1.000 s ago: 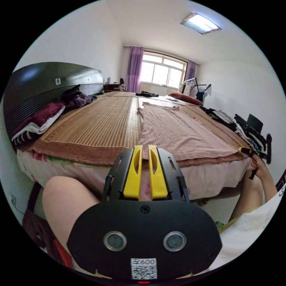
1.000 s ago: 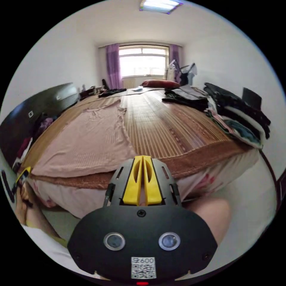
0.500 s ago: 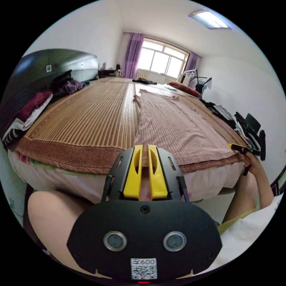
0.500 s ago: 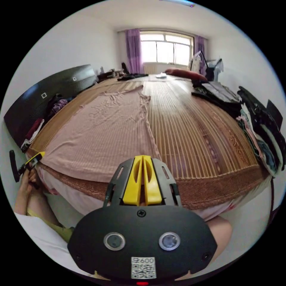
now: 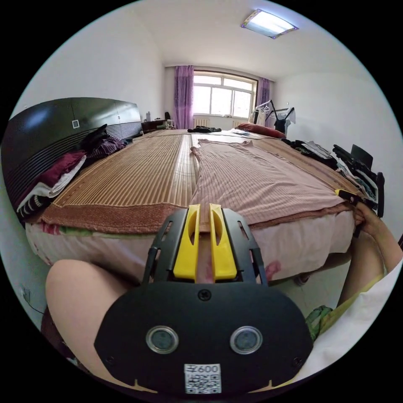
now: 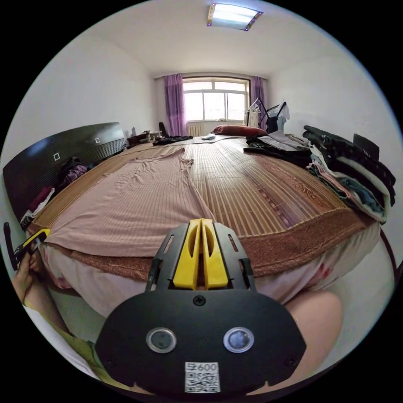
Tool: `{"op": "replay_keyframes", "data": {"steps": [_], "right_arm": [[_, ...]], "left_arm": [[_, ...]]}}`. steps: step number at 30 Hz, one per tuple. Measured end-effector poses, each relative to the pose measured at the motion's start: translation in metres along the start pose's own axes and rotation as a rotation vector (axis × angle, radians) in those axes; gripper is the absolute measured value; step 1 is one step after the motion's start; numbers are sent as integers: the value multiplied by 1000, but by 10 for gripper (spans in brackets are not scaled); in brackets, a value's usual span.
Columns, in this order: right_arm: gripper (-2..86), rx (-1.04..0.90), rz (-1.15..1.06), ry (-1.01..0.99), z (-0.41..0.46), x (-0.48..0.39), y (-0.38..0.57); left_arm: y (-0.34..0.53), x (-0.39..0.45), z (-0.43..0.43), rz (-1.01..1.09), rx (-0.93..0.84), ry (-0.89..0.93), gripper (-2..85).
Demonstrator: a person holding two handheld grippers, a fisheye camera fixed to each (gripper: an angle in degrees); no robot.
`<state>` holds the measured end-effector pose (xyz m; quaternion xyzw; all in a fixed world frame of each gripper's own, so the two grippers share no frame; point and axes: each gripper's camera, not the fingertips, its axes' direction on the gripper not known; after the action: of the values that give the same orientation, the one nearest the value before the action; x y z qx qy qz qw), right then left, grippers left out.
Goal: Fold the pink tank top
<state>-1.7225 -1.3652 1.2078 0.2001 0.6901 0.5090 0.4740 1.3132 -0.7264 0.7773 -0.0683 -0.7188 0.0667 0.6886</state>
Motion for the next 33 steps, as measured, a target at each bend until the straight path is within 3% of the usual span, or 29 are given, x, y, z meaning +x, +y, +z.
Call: {"op": "replay_keyframes", "data": {"steps": [4,8,12,14,18,22,24,28,33], "right_arm": [[-9,7,-43,16,-7,9,12],[-9,54,-6,-51,-31,29,27],[-9,241,119,-89,-78,30,44],[-9,311,122,-172,-87,8,51],[-8,158,21,-335,-65,-50,44],[-9,-140,-210,-509,-31,-124,36],[-9,-253,-276,-456,-18,-141,45],[-9,-176,-325,-393,-31,-139,92],[-8,-78,-347,-386,-62,-130,141]], "left_arm": [[17,9,-6,31,32,-76,44],[24,17,-11,11,32,-264,56],[21,40,-21,89,112,-197,45],[13,66,-15,139,159,-62,43],[3,111,11,191,141,50,47],[-1,147,51,173,-95,102,62],[11,152,53,133,-80,93,64],[39,156,48,112,37,92,67],[48,169,48,148,49,87,68]]}}
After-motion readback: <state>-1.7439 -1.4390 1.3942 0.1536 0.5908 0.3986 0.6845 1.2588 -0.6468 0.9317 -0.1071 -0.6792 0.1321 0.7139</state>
